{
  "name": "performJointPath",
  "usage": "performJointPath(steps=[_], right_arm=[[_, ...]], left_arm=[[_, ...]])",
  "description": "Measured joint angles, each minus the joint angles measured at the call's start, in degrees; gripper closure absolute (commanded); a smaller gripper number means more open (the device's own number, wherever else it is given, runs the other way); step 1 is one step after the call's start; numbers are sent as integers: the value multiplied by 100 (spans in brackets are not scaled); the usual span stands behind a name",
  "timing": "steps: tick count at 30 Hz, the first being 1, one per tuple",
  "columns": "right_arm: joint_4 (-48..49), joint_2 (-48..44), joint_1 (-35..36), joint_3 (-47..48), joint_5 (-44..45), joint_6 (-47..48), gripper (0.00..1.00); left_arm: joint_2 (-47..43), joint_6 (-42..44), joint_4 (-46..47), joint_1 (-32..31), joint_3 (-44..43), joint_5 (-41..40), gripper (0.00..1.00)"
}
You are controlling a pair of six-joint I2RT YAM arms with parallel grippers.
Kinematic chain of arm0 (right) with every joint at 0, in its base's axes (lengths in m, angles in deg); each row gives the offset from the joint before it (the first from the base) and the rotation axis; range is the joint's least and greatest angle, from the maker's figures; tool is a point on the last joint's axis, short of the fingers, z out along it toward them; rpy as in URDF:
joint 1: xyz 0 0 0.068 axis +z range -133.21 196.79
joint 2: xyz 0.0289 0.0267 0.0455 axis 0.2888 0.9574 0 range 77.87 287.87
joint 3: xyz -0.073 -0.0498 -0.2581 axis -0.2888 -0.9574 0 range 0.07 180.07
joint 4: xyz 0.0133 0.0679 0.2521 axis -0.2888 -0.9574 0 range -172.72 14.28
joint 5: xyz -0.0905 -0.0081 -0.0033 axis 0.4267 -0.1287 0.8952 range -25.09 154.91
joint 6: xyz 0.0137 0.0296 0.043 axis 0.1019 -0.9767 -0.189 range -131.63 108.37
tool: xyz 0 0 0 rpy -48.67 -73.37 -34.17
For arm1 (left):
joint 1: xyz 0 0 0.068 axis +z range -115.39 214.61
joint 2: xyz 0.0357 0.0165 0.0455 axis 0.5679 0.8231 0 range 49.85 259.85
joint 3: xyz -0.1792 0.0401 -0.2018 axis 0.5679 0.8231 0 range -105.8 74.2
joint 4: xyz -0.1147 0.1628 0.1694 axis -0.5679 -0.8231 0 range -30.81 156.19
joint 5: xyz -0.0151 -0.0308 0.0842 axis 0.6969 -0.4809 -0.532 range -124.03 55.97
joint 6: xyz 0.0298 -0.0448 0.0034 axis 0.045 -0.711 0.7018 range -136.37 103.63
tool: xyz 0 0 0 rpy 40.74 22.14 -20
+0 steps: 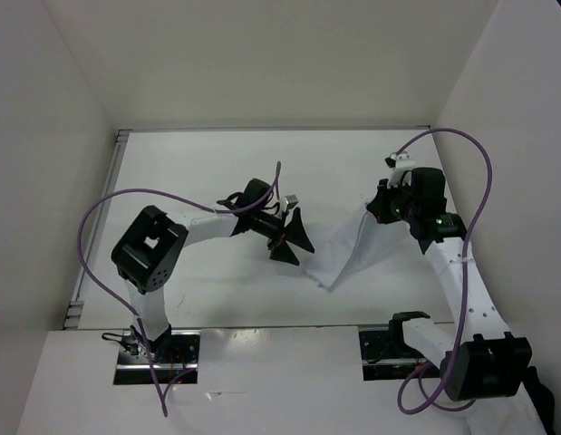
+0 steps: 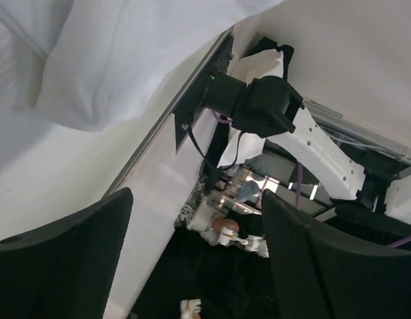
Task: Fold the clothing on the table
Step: Fold the skirt
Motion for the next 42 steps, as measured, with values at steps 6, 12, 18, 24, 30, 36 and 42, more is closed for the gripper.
performJointPath(steps=[6,12,18,24,30,36,42], right_arm=[[426,-96,0,-302,17,-79,100],[640,-125,-11,-516,-120,-52,100],[669,-278,-105,-516,-177,-83,100],[671,-426,-212,-516,-179,-179,100],[671,-551,-299,-516,-177,-278,100],[678,-658,-302,-529,-166,-315,100],[710,-763,-302,-590,-149,-374,100]], left_arm=[[74,-15,-184,448,120,-179,4],[39,-160,-160,1351,-98,-457,4],[-289,-1152,586,-61,599,-841,1],[-463,-1657,472,-455,721,-1327,10],[-527,-1906,481,-503,787,-1906,22],[-68,-2205,629,-960,382,-2149,21],[319,-2555,861,-1224,299,-2179,21]])
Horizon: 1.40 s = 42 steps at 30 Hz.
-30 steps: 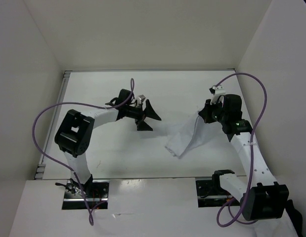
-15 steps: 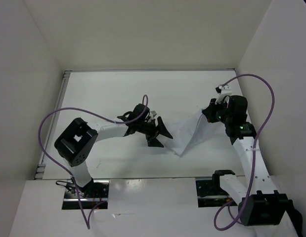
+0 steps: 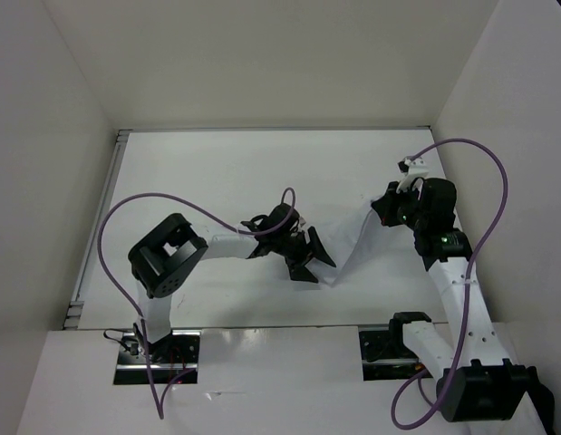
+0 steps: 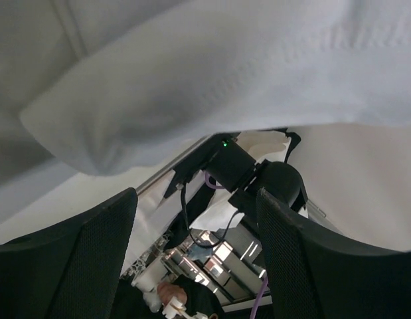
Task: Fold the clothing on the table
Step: Fold the skirt
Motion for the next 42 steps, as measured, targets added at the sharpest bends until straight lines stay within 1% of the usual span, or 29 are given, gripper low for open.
performJointPath(steps=[7,10,11,12,14,15,30,32,42], right_arm=[[42,-101,0,-83,17,-33,100],[55,-127,0,-114,17,-72,100],[57,-129,0,-118,17,-79,100],[61,-131,0,-127,17,-94,100],[70,-133,0,-142,17,-101,100],[72,-140,0,-149,17,-114,100],[81,-186,-35,-179,13,-144,100],[81,-186,-35,-179,13,-149,100],[81,-186,-37,-186,13,-155,100]], left_arm=[[271,-140,22,2,0,-157,21],[378,-138,9,2,-2,-205,26],[409,-140,-7,2,-2,-223,34],[426,-138,-31,2,-2,-258,38],[433,-131,-61,2,-4,-304,43],[435,-120,-72,2,-17,-321,48],[435,-107,-260,-24,-192,-448,46],[435,-107,-332,-35,-205,-472,49],[422,-140,-793,-181,-549,-673,49]])
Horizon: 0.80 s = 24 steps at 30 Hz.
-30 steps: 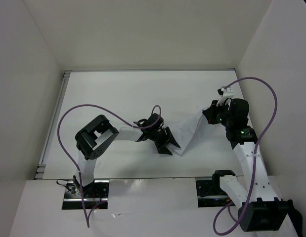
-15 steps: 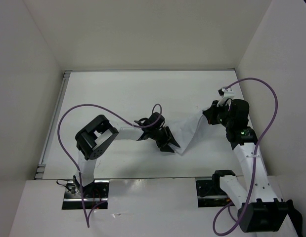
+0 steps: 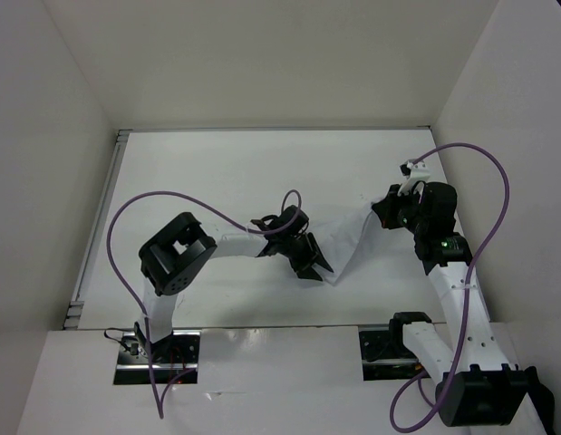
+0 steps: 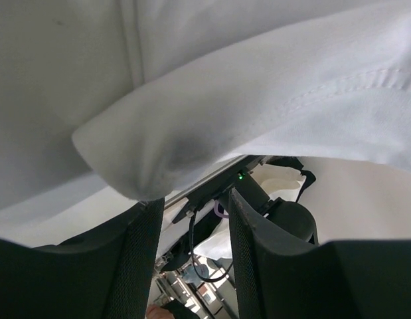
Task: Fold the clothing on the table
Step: Fold the skirt
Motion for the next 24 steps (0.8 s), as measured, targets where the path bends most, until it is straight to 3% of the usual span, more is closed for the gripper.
performJointPath(steps=[24], right_arm=[[37,-7,0,-76,-17,-2,100]], left_arm=[[-13,-15,-339,-20,-302,-223,49]])
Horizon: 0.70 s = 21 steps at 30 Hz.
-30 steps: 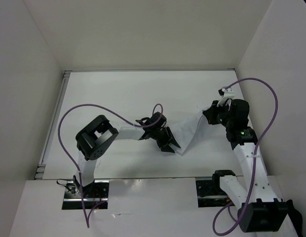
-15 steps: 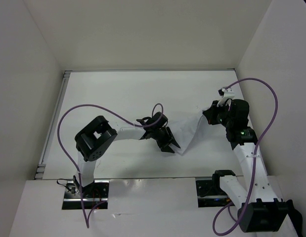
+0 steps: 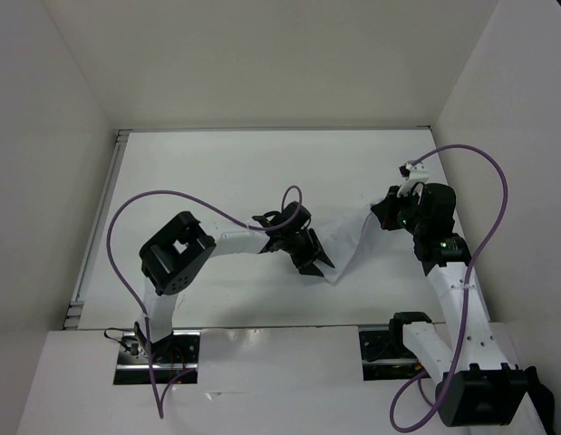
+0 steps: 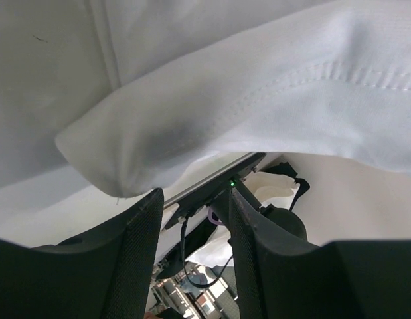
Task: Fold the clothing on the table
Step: Fold the skirt
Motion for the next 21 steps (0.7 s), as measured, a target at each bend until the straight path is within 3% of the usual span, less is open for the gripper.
performJointPath(steps=[6,11,19,21], right_arm=[[4,-4,0,-13,0,0,100],[4,-4,0,-13,0,0,100],[4,-4,0,-13,0,0,100],[4,-4,0,-13,0,0,100]], left_arm=[[35,0,-28,-24,0,4,49],[79,0,-33,-33,0,7,55],[118,2,-68,-33,-2,37,55],[153,0,-68,-35,-4,57,50]])
